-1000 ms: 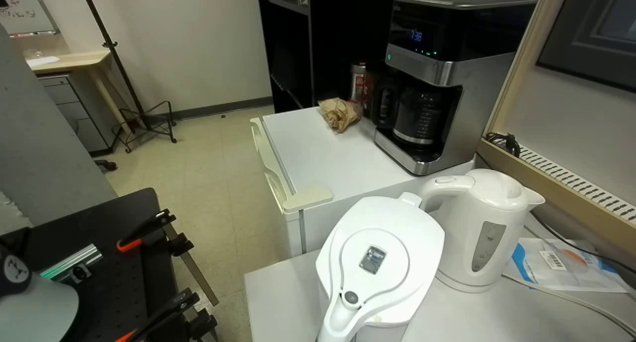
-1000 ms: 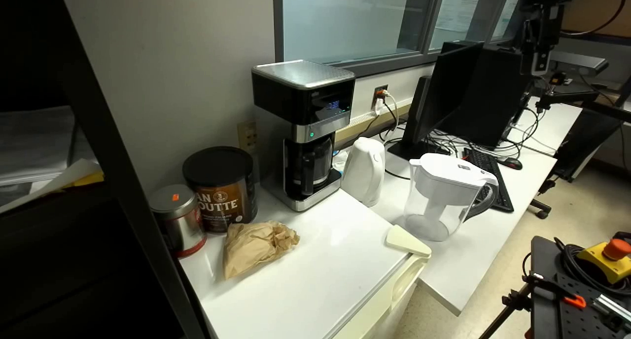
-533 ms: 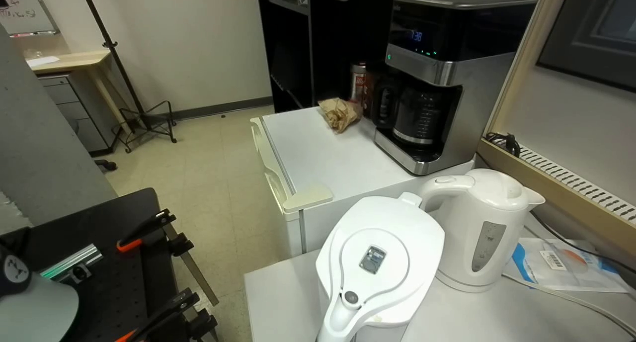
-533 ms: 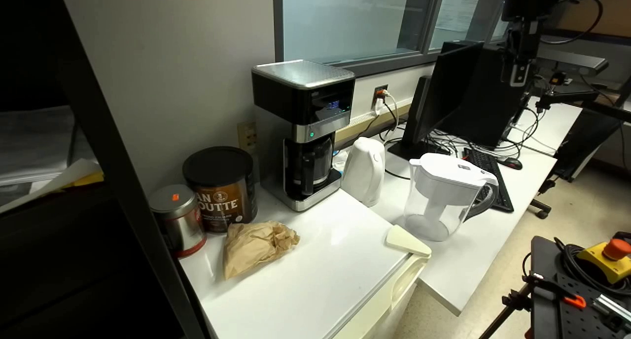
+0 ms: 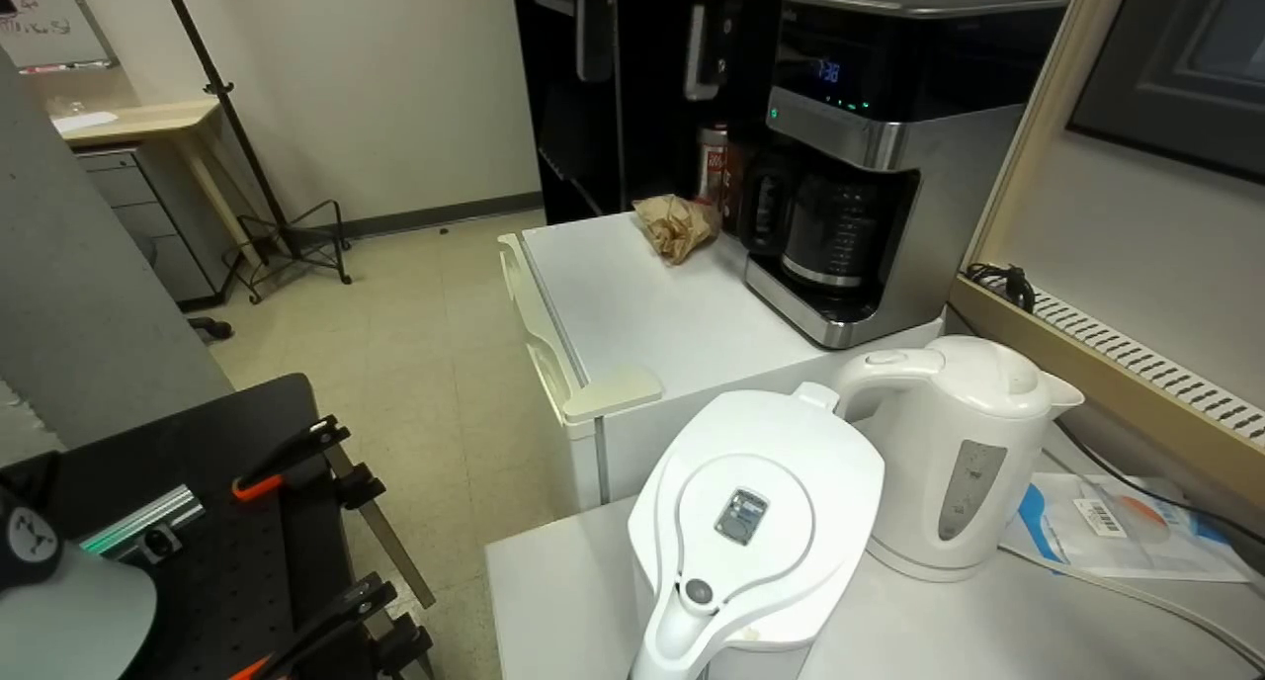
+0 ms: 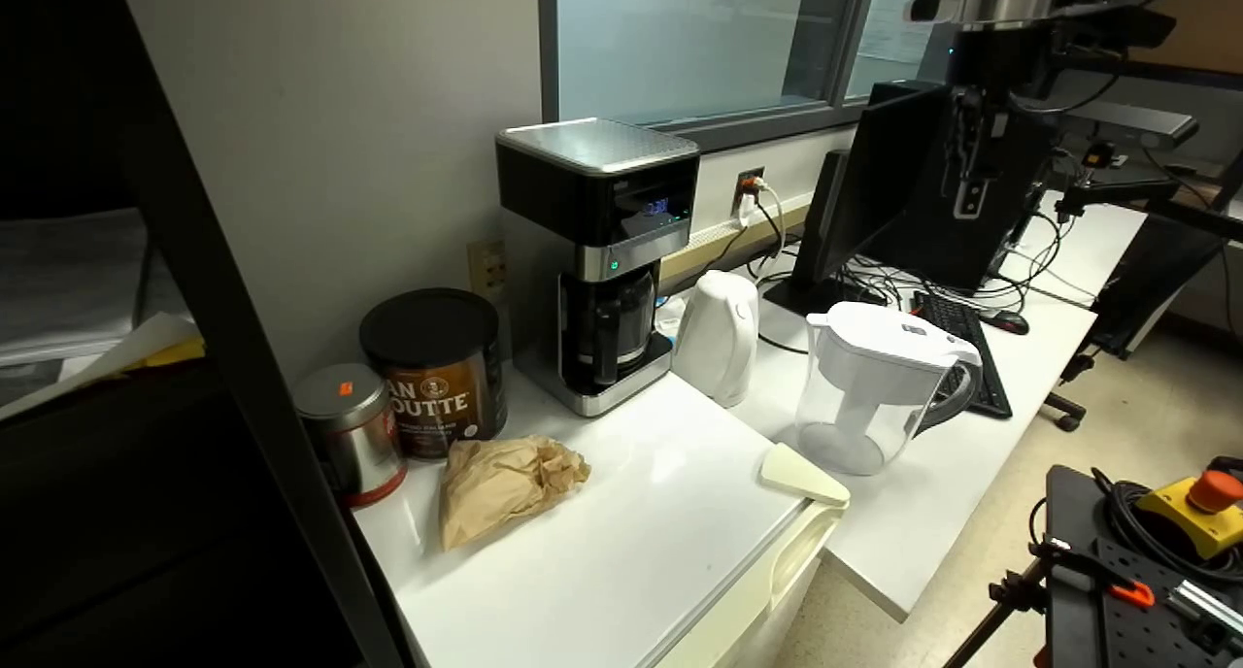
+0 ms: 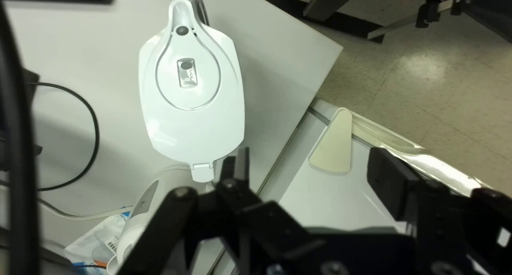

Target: Press one of the buttons on the right side of the coffee making machine

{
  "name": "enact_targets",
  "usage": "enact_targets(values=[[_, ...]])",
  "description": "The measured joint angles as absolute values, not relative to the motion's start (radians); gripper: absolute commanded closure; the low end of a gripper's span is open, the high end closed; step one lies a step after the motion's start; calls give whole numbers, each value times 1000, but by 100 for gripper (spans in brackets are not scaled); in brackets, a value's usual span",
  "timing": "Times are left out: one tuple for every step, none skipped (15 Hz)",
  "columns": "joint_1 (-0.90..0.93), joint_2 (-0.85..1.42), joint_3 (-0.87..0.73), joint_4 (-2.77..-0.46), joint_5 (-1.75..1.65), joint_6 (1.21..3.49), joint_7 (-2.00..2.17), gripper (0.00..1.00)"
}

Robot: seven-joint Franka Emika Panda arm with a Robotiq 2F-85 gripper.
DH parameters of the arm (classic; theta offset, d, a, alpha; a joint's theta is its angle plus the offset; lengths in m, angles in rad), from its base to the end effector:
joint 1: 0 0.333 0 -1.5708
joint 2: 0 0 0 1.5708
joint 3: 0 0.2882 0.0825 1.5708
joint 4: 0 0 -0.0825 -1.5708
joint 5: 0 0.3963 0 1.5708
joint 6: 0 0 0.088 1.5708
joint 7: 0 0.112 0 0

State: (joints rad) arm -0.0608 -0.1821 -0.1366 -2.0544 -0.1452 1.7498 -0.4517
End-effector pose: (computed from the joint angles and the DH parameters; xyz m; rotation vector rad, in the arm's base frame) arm 0.4931 -0.1149 0.4703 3.0286 0.4466 -0.2364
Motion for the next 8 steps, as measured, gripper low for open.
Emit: enact_targets(values=[[-60, -182, -127, -2071, -167, 1777, -451, 62], [-59, -182, -118, -2087, -186, 1805, -450, 71], [-58, -181, -109, -2104, -203, 1836, -448, 78], [-56, -181, -102, -2120, -219, 1870, -445, 84], [-54, -181, -94, -2136, -235, 1905, -439, 93], [-52, -179, -87, -2151, -252, 1939, -431, 99], [-49, -177, -80, -2165, -271, 1974, -421, 100], [-47, -174, -73, -2179, -291, 2012, -408, 100]])
